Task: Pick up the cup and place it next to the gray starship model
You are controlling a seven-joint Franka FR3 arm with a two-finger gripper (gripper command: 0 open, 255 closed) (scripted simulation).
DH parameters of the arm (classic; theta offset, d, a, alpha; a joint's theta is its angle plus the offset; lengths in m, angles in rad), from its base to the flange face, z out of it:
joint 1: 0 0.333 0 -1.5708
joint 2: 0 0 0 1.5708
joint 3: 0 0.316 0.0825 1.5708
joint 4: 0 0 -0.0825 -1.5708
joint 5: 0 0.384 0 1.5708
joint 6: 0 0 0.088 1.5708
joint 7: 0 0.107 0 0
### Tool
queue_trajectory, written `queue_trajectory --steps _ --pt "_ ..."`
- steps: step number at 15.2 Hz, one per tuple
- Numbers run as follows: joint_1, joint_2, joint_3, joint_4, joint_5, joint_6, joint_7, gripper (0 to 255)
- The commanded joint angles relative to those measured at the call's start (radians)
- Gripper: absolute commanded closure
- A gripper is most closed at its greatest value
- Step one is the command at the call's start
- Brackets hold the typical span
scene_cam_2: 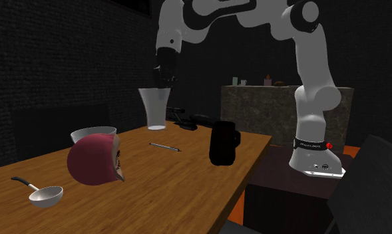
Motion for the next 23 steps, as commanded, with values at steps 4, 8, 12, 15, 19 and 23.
queue_trajectory --steps 4,8,12,15,19,23 --pt "-0.001 -0.006 0.000 0.058 -0.003 -0.063 0.012 255" --pt "0.000 -0.007 0.000 0.111 -0.006 -0.115 0.022 255" --pt "0.002 -0.003 0.001 0.169 -0.011 -0.169 0.034 255" --pt "-0.014 -0.042 -0.004 0.139 0.006 -0.179 0.015 255" --pt "-0.067 -0.195 -0.034 -0.039 0.075 -0.167 -0.079 255" --pt "-0.102 -0.333 -0.079 -0.185 0.126 -0.176 -0.172 255"
